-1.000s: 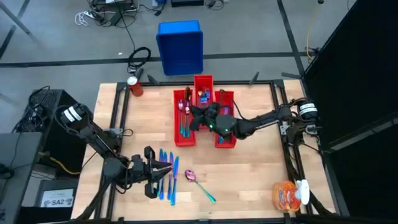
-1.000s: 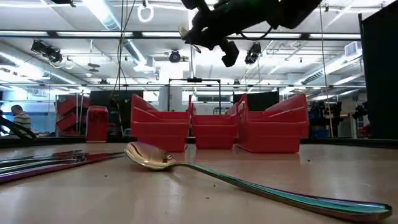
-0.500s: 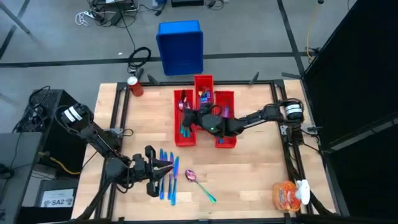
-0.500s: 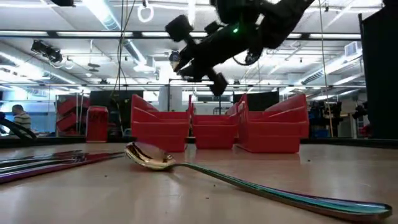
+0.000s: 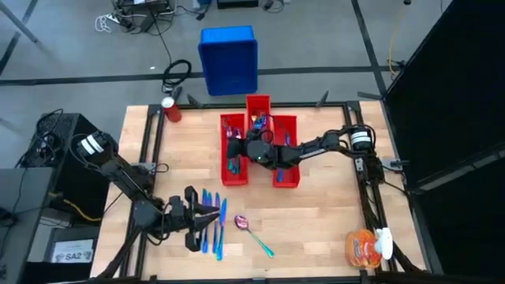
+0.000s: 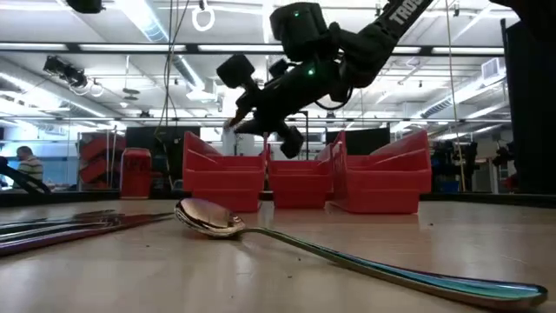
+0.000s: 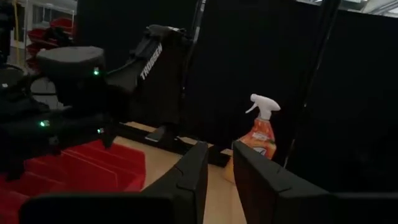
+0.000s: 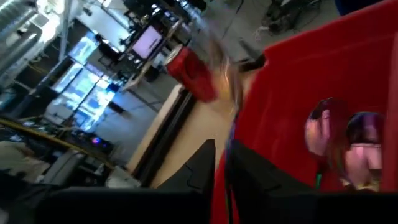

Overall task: Sort silverware
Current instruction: Put the iridescent spoon into the left orange bin

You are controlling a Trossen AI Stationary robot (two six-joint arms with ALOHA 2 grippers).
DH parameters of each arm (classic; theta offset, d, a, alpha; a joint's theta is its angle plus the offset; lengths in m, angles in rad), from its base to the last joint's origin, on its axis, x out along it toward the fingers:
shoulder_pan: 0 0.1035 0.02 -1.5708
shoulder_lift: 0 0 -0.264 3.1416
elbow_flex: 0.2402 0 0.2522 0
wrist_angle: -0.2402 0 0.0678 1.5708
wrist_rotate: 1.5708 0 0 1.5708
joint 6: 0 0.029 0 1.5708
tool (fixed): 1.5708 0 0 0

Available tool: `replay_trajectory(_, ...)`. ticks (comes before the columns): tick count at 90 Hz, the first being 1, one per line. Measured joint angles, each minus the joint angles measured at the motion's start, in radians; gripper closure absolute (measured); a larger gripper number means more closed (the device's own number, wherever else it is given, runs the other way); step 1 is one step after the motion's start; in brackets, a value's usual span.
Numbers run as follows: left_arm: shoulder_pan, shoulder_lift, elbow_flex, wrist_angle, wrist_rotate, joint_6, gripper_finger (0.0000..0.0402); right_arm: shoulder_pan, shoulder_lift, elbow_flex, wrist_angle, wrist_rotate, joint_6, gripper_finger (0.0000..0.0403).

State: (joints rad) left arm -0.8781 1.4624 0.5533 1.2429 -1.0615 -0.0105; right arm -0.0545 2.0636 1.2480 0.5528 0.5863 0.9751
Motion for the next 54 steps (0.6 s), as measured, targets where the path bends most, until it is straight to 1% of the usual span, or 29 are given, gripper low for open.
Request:
replay_trajectory(16,-0.002,0.0,0.0,-0.003,0.0,-0.021,0.0341,-0.006,-0.003,0.0,-0.009,-0.025,-0.045,0.0334)
replay_trajectory(22,-0.002,0.0,0.0,-0.003,0.0,-0.024,0.0341,-0.009,-0.013,0.0,-0.009,-0.055,-0.068,0.0322)
replay_trajectory(27,-0.003,0.0,0.0,-0.006,0.0,-0.027,0.0341,-0.013,-0.032,-0.001,-0.006,-0.114,-0.106,0.0312)
replay_trajectory(31,-0.007,0.0,0.0,-0.006,0.0,-0.027,0.0341,-0.016,-0.049,-0.001,0.012,-0.207,-0.157,0.0306)
replay_trajectory(34,-0.009,0.0,0.0,-0.006,0.0,-0.027,0.0341,-0.017,-0.064,-0.001,0.027,-0.296,-0.209,0.0303)
replay_trajectory(41,-0.015,0.0,0.0,-0.006,0.0,-0.027,0.0341,-0.016,-0.096,0.0,0.068,-0.549,-0.325,0.0297)
replay_trajectory(48,-0.016,0.0,0.0,-0.008,0.0,-0.027,0.0341,0.009,-0.133,0.0,0.065,-0.777,-0.367,0.0296)
replay_trajectory(51,-0.017,0.0,0.0,-0.008,0.0,-0.027,0.0341,0.03,-0.15,0.0,0.04,-0.85,-0.377,0.0298)
replay_trajectory(54,-0.017,0.0,0.0,-0.009,0.0,-0.027,0.0341,0.058,-0.162,0.0,0.013,-0.897,-0.395,0.0301)
